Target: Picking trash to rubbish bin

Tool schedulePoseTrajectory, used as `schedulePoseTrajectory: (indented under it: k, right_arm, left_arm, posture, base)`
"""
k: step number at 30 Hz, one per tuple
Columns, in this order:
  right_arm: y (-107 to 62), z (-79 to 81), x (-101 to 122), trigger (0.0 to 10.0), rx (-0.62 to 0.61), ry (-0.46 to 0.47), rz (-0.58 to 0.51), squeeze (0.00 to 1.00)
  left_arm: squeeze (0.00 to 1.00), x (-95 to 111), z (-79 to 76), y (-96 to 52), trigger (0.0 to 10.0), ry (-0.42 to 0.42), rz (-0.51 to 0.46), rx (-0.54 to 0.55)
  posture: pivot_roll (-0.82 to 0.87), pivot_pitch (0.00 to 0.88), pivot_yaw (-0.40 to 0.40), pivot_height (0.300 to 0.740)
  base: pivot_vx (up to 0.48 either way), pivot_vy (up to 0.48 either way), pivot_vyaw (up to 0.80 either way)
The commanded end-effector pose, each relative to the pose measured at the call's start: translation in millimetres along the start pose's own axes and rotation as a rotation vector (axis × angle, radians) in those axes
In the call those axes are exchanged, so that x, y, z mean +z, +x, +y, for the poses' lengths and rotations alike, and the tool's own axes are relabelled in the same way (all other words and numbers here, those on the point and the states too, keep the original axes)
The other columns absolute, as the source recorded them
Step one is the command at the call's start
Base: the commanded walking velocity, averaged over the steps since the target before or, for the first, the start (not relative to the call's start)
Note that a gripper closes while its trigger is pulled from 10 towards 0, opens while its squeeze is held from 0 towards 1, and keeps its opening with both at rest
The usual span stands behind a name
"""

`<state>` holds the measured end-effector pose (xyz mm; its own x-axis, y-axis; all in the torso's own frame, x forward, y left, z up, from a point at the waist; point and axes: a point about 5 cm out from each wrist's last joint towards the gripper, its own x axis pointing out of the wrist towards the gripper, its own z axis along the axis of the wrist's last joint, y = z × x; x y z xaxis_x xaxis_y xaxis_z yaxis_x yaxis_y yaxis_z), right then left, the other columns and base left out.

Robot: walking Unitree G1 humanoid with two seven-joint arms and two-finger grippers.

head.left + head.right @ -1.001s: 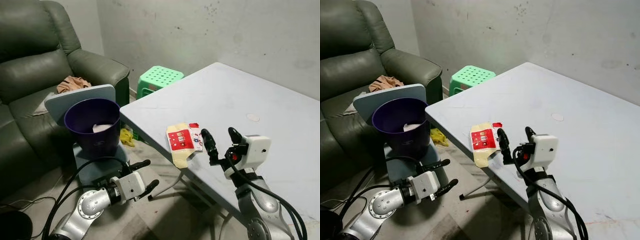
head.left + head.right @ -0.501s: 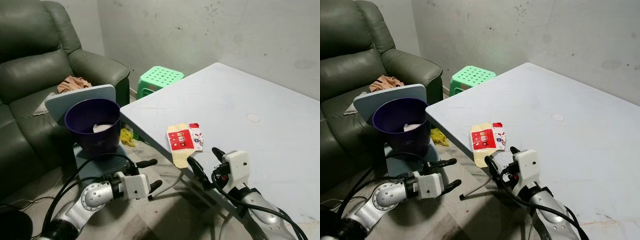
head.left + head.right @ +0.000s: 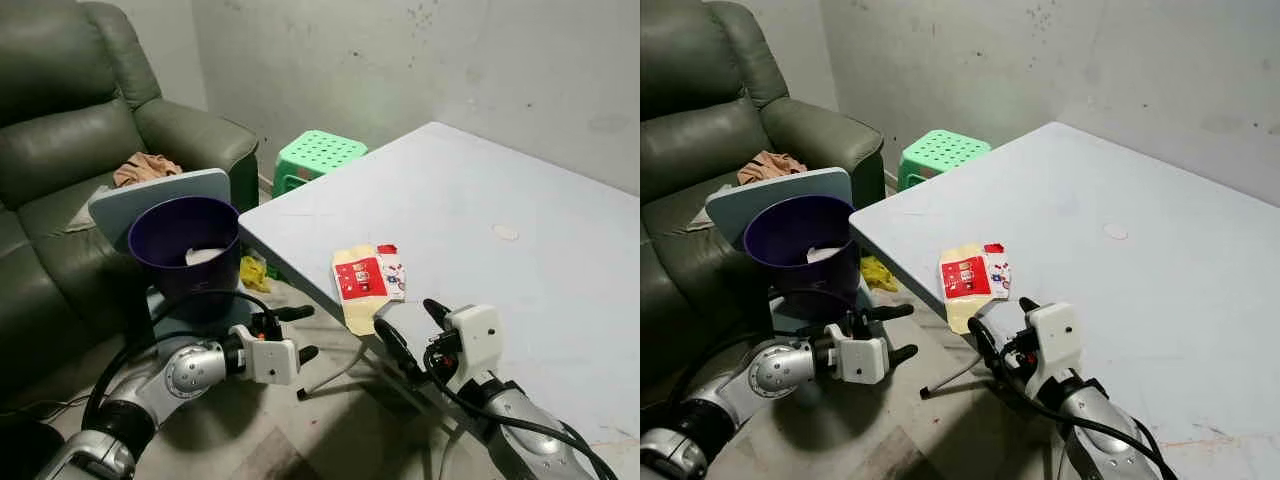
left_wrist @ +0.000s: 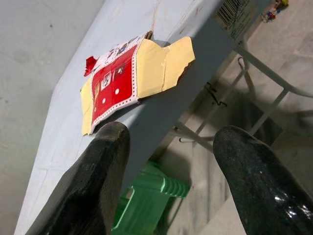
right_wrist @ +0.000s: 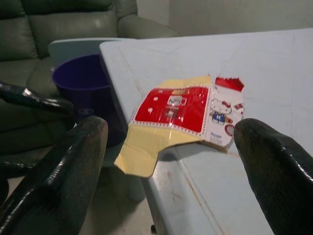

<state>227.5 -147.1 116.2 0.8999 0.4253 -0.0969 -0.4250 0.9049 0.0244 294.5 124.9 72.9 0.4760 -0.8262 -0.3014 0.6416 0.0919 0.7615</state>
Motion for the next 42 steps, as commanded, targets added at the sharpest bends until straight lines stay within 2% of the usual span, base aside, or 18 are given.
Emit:
schedulePoseTrajectory:
  k: [1,10,17,30,37,39,40,41,42]
  right_arm:
    - [-1.6,0.9,4,10.0,0.000,0.004,-0.008,0.00]
    - [-3.4,4.3,7,10.0,-0.014,0.013,-0.019,0.00]
    - [-8.8,7.3,7,10.0,-0.037,0.021,-0.017,0.00]
    - [-16.9,10.2,7,10.0,-0.083,0.031,-0.014,0.00]
    - [-20.3,11.8,7,10.0,-0.103,0.034,-0.010,0.00]
    - [-21.3,12.5,6,10.0,-0.111,0.034,-0.008,0.00]
    - [-21.8,12.8,6,10.0,-0.112,0.036,-0.008,0.00]
    - [-21.9,13.0,6,10.0,-0.113,0.037,-0.009,0.00]
    - [-22.3,13.3,6,10.0,-0.115,0.038,-0.009,0.00]
  left_arm:
    - [0.00,0,6.3,1.4,10.0,0.030,0.004,-0.010]
    - [0.00,-2,18.2,12.7,10.0,0.080,0.038,-0.014]
    - [0.00,5,24.6,26.8,10.0,0.106,0.014,-0.006]
    - [0.00,18,26.7,45.3,10.0,0.141,-0.020,-0.020]
    - [0.00,23,26.7,50.3,10.0,0.157,-0.042,-0.033]
    - [0.00,24,25.6,51.1,10.0,0.137,-0.045,-0.054]
    - [0.00,24,25.5,51.1,3.8,0.138,-0.052,-0.057]
    - [0.00,25,25.6,51.0,3.8,0.141,-0.058,-0.058]
    - [0.00,25,26.2,51.1,1.0,0.142,-0.063,-0.056]
  posture:
    - [-0.18,0.066,-0.017,0.740]
    - [-0.20,0.087,0.000,0.740]
    - [-0.23,0.103,0.018,0.740]
    - [-0.29,0.120,0.055,0.740]
    - [-0.30,0.124,0.068,0.740]
    - [-0.31,0.124,0.071,0.740]
    - [-0.31,0.124,0.073,0.740]
    - [-0.31,0.124,0.073,0.740]
    - [-0.31,0.126,0.074,0.740]
  base:
    - [0.000,0.000,0.00]
    - [0.000,0.000,0.00]
    - [0.000,0.000,0.00]
    - [0.000,0.000,0.00]
    - [0.000,0.000,0.00]
    - [0.000,0.000,0.00]
    - [0.000,0.000,0.00]
    - [0.000,0.000,0.00]
    - [0.000,0.000,0.00]
